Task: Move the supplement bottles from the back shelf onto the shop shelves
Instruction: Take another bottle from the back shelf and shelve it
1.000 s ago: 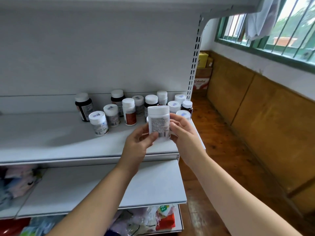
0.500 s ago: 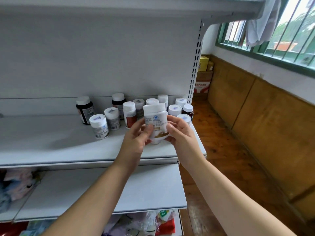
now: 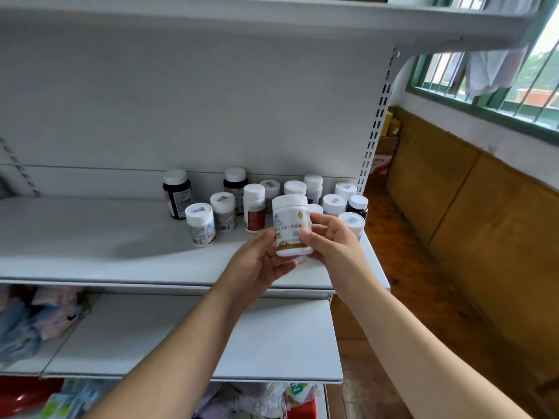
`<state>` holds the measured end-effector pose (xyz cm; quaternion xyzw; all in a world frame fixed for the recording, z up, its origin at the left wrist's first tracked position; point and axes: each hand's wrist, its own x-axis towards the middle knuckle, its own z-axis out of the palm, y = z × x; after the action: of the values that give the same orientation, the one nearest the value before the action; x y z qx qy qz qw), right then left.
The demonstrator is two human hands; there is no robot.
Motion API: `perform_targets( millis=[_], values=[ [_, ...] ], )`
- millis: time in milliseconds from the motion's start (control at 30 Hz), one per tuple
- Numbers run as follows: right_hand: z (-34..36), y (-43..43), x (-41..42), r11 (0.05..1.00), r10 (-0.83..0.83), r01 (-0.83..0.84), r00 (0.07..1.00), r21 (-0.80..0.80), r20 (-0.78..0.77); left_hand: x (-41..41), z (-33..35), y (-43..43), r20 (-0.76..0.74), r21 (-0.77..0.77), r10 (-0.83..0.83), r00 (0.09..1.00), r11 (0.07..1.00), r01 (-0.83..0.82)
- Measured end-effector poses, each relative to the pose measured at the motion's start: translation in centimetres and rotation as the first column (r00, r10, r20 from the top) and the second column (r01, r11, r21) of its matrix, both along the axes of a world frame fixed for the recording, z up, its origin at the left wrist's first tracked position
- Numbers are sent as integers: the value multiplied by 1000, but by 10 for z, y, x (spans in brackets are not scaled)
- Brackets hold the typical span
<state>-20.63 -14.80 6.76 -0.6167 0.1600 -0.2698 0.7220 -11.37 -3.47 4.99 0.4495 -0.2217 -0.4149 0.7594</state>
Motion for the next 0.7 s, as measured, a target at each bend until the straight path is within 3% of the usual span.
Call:
perform_targets(
  millis=[167,300,467,700],
  values=[
    [1,6,11,966,223,-224,974,125,27,2,6,17,60,34,225,973,973,-227],
    [-5,28,29,918,374,-373,927,134,20,0,7,46,134,71,405,904,906,-416],
    [-18,80,58,869,489,-485,872,95,-15,2,2,110,111,106,592,798,791,-602],
    [-16,193,101,833,549,-545,836,95,-16,28,5,223,188,114,716,673,664,-739]
  ],
)
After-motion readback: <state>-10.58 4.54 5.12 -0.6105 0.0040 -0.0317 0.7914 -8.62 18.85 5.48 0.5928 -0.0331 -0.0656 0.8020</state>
